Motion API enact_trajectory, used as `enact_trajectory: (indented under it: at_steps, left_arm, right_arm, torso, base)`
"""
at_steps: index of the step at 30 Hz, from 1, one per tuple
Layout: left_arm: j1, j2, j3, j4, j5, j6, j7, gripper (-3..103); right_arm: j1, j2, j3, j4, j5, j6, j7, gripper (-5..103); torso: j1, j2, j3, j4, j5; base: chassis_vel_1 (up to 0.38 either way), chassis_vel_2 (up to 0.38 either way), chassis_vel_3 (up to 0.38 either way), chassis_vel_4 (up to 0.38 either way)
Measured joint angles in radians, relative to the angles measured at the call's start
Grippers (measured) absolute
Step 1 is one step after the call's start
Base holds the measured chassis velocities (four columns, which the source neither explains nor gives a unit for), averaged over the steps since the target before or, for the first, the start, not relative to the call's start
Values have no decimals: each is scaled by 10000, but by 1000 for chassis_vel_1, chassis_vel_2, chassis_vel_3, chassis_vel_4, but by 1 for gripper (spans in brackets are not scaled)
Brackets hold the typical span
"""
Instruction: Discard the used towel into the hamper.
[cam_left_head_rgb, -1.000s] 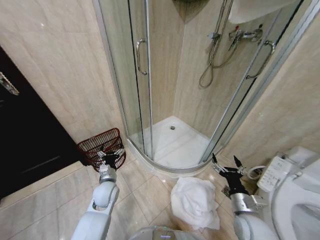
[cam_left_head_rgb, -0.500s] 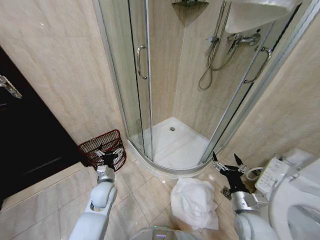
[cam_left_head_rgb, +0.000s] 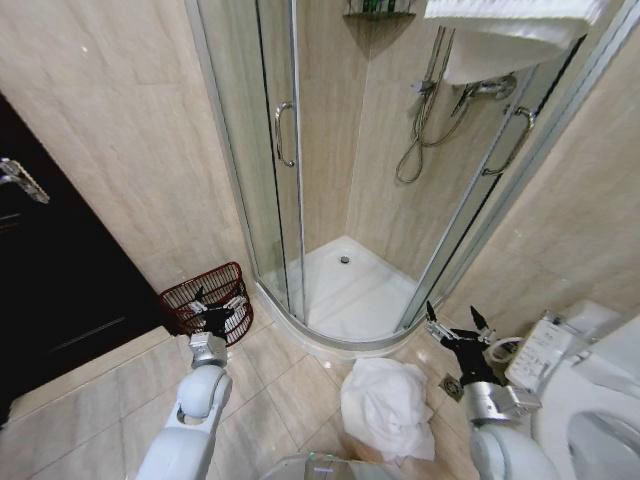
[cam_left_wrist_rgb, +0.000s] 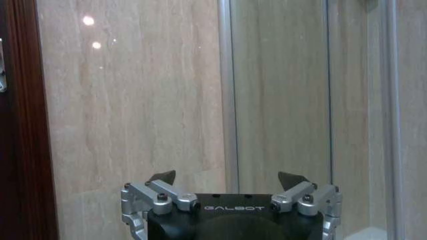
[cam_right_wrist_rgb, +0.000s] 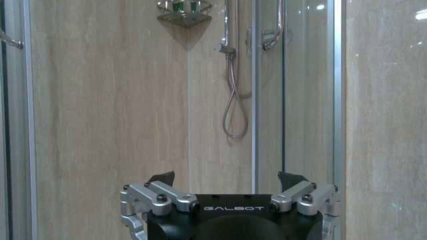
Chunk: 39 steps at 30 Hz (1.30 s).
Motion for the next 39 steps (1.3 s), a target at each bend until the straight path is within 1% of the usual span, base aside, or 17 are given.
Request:
enact_trajectory:
  at_steps: [1, 4, 7, 10, 11, 15, 20, 30, 39]
  left_arm:
    - [0, 0, 0, 0, 0, 0, 0, 100]
    - [-12, 10, -1, 0, -89, -28, 14, 100]
    - [-13, 12, -2, 1, -101, -29, 20, 100]
    - [6, 31, 9, -3, -127, -43, 47, 100]
    - [6, 31, 9, -3, -127, -43, 47, 100]
    - [16, 0, -9, 27, -227, -174, 202, 100]
    - [3, -5, -28, 37, -227, -178, 235, 100]
    - [-76, 39, -89, -2, -221, -142, 284, 100]
    - [-33, 47, -205, -90, -221, -139, 359, 100]
  right_arm:
    - [0, 0, 0, 0, 0, 0, 0, 100]
    - [22, -6, 12, 1, -3, -10, -12, 100]
    - [44, -6, 10, 2, -3, -16, -12, 100]
    - [78, -5, -33, 47, 6, -92, 14, 100]
    - [78, -5, -33, 47, 6, -92, 14, 100]
    - [84, 13, -37, 10, -3, -133, 31, 100]
    - [87, 5, -37, -24, -4, -131, 33, 100]
    - [64, 16, -18, 173, 40, -38, -27, 100]
    - [59, 3, 8, 336, 69, -70, -28, 100]
  torso:
    - [0, 0, 0, 0, 0]
    - [83, 183, 97, 0, 0]
    - [111, 245, 133, 0, 0]
    - [198, 461, 262, 0, 0]
    - [198, 461, 262, 0, 0]
    - [296, 690, 393, 0, 0]
    - [376, 859, 485, 0, 0]
    - [605, 1392, 788, 0, 0]
    - [772, 1755, 985, 0, 0]
  base:
    - [0, 0, 0, 0]
    - [0, 0, 0, 0]
    - [0, 0, 0, 0]
    - [0, 0, 0, 0]
    - [0, 0, 0, 0]
    - [0, 0, 0, 0]
    - [0, 0, 0, 0]
    - [0, 0, 0, 0]
    - [0, 0, 0, 0]
